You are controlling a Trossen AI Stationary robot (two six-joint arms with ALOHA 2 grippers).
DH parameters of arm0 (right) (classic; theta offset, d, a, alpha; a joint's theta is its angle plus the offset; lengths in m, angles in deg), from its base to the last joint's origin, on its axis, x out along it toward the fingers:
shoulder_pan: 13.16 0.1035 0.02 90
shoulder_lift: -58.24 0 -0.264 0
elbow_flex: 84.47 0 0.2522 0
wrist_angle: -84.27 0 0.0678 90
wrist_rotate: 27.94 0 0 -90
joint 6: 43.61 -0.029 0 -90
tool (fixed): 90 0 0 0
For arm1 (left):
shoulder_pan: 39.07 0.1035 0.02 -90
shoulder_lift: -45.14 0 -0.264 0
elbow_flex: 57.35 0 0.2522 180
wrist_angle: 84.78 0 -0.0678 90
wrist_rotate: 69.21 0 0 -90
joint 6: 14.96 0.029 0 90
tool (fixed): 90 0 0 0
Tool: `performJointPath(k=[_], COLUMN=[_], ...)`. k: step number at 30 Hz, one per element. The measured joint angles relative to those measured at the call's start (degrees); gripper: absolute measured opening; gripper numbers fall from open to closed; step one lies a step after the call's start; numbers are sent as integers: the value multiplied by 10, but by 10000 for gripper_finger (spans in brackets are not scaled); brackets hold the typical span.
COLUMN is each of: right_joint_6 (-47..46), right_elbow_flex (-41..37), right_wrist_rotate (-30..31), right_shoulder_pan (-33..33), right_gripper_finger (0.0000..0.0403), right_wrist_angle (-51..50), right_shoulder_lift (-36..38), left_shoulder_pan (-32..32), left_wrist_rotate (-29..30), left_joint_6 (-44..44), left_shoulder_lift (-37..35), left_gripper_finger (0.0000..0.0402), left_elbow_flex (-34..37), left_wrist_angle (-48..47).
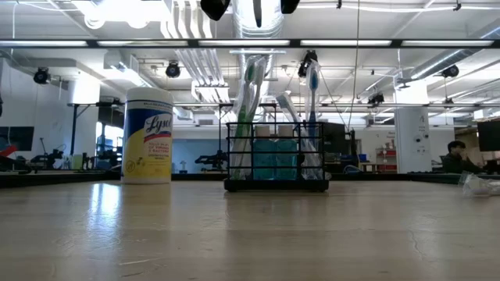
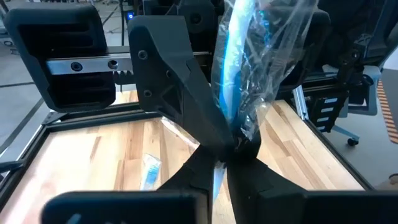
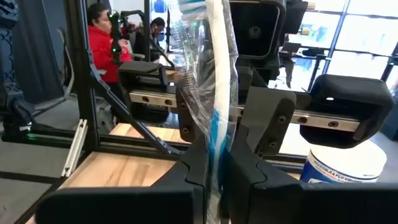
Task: Pick & Place toothbrushing station
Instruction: Put the blue toothbrush into the wire organizer
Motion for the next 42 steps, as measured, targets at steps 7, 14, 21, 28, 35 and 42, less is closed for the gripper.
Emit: performJointPath(k=[7, 14, 21, 28, 35, 42], right_joint_6=[-8, -21, -36, -44, -56, -57], right_elbow_flex=[-2, -13, -18, -36, -44, -49], right_wrist_rotate=[-20, -21, -21, -21, -21, -21], right_shoulder_pan=[0, -1, 1, 7, 7, 7], right_gripper_finger=[17, 15, 14, 14, 14, 17], right_wrist_angle=[1, -43, -91, -96, -101, -106], right_shoulder_lift=[19, 68, 107, 134, 143, 155], left_shoulder_pan=[-1, -1, -6, -7, -7, -7], left_wrist_rotate=[-6, -7, -6, -6, 4, 5], left_joint_6=[-3, 4, 21, 22, -26, -71], left_shoulder_lift=[-15, -87, -189, -350, -506, -624], left_gripper_finger=[92, 138, 105, 9, 3, 3], left_elbow_flex=[0, 0, 44, 197, 354, 465], left_wrist_angle=[-20, -155, -249, -174, -111, -23])
